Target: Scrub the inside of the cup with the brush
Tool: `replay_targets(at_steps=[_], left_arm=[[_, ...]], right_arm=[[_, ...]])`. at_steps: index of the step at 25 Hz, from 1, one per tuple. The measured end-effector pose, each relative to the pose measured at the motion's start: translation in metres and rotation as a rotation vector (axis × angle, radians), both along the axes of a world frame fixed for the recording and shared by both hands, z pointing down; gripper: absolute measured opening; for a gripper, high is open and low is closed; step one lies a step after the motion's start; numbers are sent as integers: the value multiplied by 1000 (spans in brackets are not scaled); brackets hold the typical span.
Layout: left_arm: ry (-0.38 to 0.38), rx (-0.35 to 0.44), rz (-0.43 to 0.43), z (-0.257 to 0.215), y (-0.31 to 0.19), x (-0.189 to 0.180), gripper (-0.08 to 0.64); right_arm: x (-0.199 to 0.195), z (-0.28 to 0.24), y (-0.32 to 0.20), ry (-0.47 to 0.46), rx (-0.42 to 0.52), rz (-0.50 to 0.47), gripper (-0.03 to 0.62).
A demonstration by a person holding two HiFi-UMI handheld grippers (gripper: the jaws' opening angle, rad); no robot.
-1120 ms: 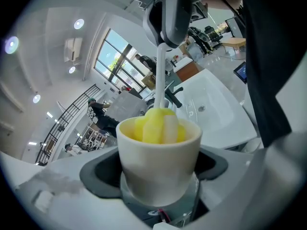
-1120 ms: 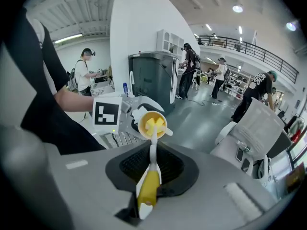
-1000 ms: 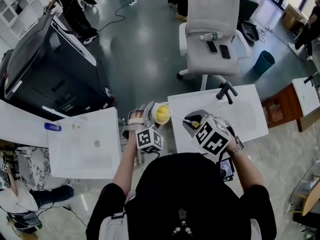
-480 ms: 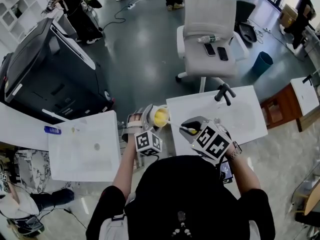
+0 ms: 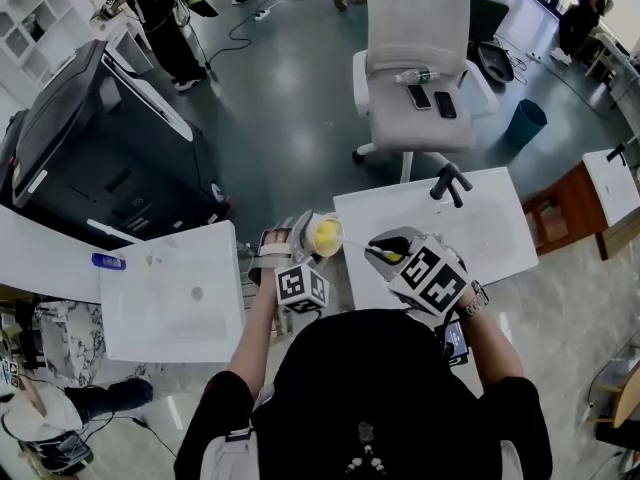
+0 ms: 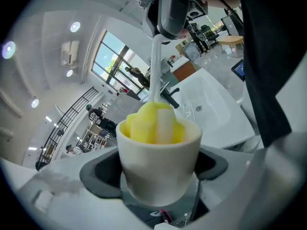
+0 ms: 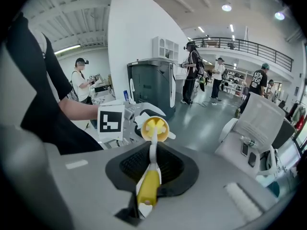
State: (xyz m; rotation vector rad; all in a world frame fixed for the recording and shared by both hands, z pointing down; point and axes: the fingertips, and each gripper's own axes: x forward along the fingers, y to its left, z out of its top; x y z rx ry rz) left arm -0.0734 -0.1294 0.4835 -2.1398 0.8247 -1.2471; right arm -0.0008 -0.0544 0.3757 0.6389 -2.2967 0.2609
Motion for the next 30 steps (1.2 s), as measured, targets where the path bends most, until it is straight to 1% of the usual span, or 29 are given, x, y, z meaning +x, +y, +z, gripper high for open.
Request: replay_targets(at_steps=[6,11,17,25,30], left_arm=[[14,6,2,-4,0,1,446],[10,18,-9,-7,-1,-3,446],[13,17,-10,-3,1,-3,446],[20,5,-3,1,7,5,446],[19,-10,1,8,9,12,446]], right_arm=[[4,3,0,72,41,-15,41],[2,6,3,118,75,-41,40],[-1,11,12,88,48,-58,41],[0,4,15,-6,0,-15,41],[7,6,13,-18,-7,4,41]])
